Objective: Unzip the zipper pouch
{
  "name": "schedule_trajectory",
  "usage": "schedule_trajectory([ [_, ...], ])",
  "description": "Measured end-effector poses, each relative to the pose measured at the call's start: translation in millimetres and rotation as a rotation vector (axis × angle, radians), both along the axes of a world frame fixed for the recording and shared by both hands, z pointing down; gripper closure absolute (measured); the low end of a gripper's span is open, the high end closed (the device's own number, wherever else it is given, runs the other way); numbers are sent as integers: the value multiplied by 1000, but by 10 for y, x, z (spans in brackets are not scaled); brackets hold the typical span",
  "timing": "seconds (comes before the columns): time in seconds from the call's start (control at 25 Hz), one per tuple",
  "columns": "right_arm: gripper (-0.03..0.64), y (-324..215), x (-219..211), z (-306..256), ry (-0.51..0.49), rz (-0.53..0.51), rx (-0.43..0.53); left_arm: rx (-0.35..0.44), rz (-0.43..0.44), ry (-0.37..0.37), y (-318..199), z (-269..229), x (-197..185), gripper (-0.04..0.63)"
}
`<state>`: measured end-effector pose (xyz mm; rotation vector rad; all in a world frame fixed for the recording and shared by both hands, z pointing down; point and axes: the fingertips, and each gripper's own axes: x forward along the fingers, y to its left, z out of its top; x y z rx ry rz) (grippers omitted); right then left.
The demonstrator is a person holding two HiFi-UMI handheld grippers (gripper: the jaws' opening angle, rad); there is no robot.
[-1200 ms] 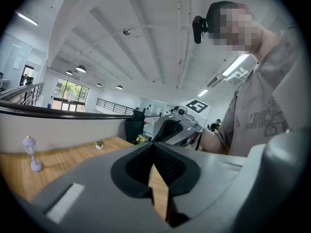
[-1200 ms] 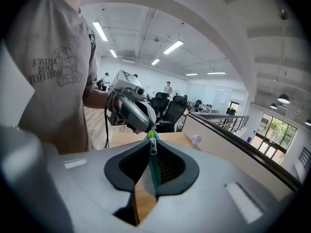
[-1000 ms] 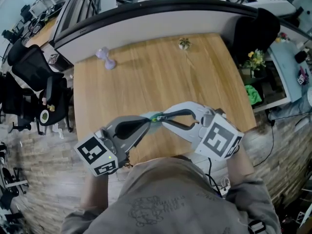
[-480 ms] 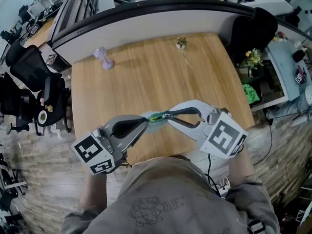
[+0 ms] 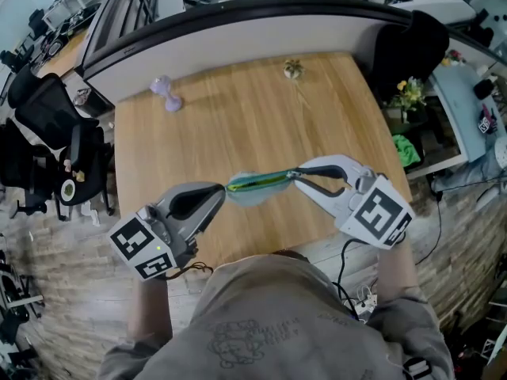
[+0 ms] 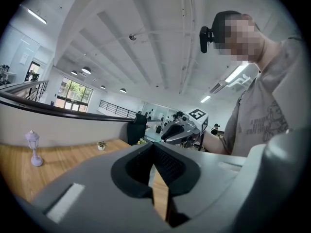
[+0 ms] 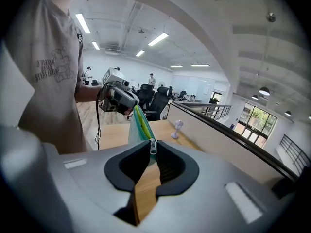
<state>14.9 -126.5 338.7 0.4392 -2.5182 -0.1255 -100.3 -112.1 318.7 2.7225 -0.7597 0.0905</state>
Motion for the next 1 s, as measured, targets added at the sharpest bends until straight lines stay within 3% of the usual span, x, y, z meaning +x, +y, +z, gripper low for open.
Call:
schedule_trajectory([
  [0.32, 566, -165, 320, 186, 60, 108, -32, -7, -35, 8, -44, 43, -150, 597],
  [0.64, 566, -300, 389, 248, 44, 168, -58, -22, -51, -19, -100, 142, -141, 595],
  [1.0, 568, -455, 288, -290, -183, 262, 33, 26, -151, -37, -226, 27, -222, 594],
])
